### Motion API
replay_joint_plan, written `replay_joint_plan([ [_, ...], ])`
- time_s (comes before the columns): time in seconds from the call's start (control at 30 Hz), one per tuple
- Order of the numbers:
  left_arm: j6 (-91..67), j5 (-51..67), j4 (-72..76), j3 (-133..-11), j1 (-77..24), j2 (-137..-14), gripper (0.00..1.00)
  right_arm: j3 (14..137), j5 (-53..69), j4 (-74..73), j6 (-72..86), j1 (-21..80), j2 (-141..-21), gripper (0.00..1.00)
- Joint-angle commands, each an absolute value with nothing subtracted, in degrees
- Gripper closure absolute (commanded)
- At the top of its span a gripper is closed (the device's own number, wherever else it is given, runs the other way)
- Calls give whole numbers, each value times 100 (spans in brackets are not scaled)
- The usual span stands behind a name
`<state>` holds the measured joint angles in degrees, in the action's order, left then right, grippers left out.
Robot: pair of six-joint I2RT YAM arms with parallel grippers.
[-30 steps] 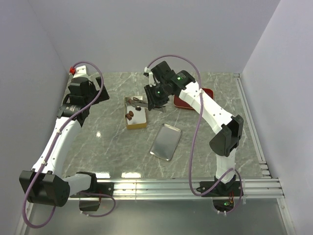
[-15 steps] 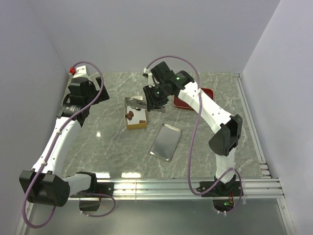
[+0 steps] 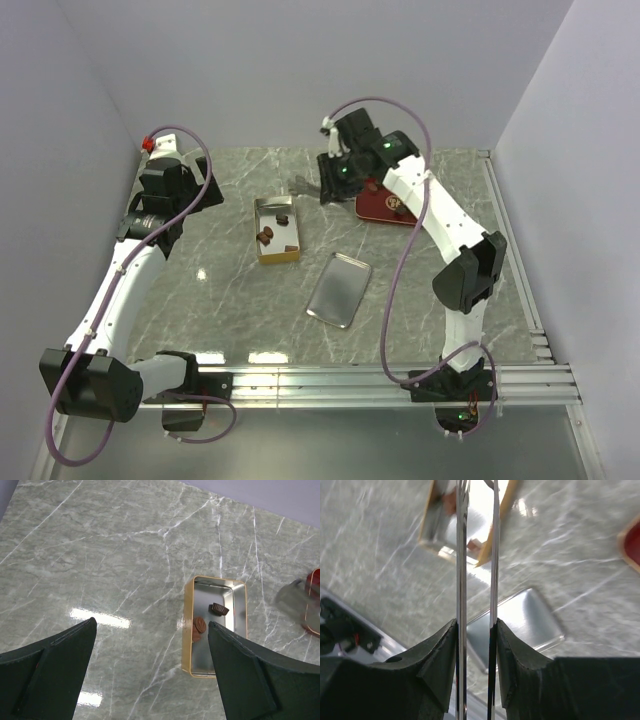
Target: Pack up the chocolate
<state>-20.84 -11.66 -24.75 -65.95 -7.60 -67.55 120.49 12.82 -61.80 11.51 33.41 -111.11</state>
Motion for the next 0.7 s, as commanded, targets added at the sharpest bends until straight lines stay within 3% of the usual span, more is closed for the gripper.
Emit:
replay_joint_plan([
  [0.0, -2109, -1178, -2417, -6671, -773, -6583, 1, 12314, 1073, -5959, 1152, 2910, -10951, 59],
  [0.67, -2109, -1292, -2505, -6785, -773, -6680, 0, 10222, 448, -5116, 800, 1362, -10397, 56],
])
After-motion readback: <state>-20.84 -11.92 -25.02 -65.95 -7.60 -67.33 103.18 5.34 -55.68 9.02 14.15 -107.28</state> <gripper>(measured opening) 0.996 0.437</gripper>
